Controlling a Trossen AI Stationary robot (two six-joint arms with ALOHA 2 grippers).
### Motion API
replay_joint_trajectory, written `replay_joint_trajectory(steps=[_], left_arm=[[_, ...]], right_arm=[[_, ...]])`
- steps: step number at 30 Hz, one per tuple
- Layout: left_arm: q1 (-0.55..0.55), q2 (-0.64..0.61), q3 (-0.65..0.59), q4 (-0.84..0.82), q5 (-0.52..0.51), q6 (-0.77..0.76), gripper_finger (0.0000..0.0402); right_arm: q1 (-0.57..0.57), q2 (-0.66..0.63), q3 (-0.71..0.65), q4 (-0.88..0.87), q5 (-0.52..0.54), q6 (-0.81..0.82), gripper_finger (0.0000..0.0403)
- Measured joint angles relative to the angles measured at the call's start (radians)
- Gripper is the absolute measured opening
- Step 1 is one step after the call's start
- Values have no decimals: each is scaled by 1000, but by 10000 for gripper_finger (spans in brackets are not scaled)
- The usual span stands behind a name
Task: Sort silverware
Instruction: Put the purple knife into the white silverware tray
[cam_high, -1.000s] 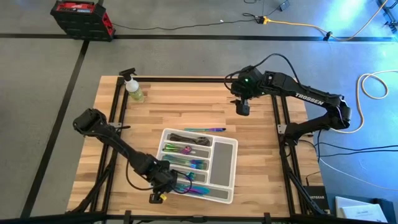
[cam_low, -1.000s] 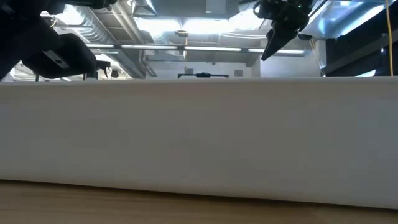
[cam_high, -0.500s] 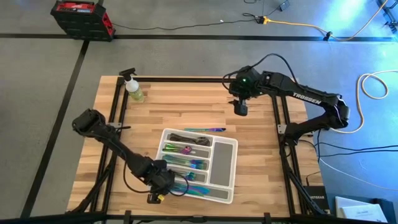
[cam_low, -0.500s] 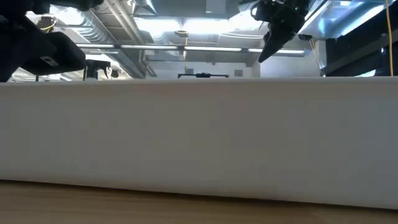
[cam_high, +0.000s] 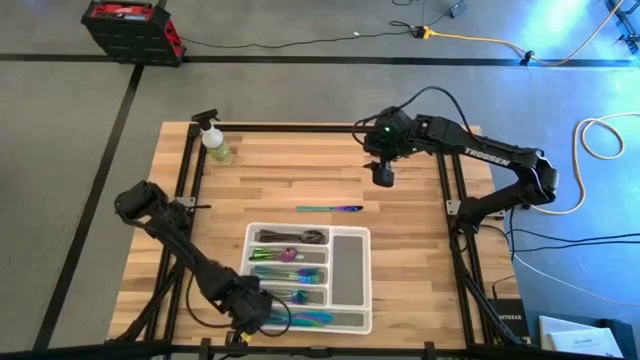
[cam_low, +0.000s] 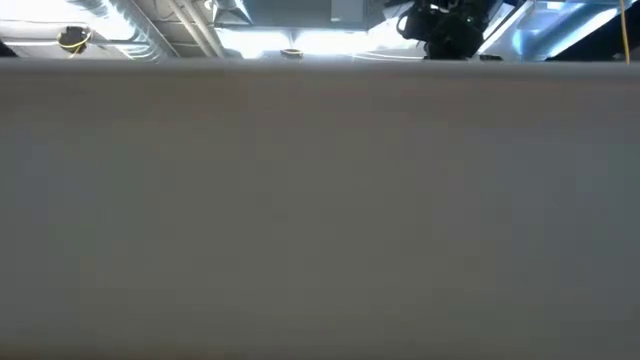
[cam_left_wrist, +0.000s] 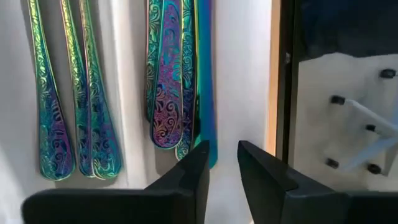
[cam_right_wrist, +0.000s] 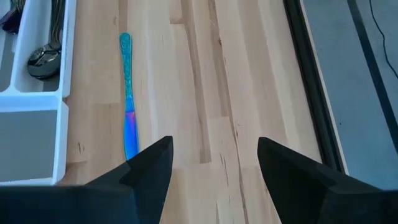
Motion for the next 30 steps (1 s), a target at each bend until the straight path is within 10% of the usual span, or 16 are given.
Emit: replay_joint_trajectory(steps=[18,30], left_arm=[[9,-144,1,173,68,-43,60],[66,-517,1,-339,-818,6,60]], right_arm=[[-2,77,-195,398,-362,-18,207],[-8,77,-486,670,-492,213,103]])
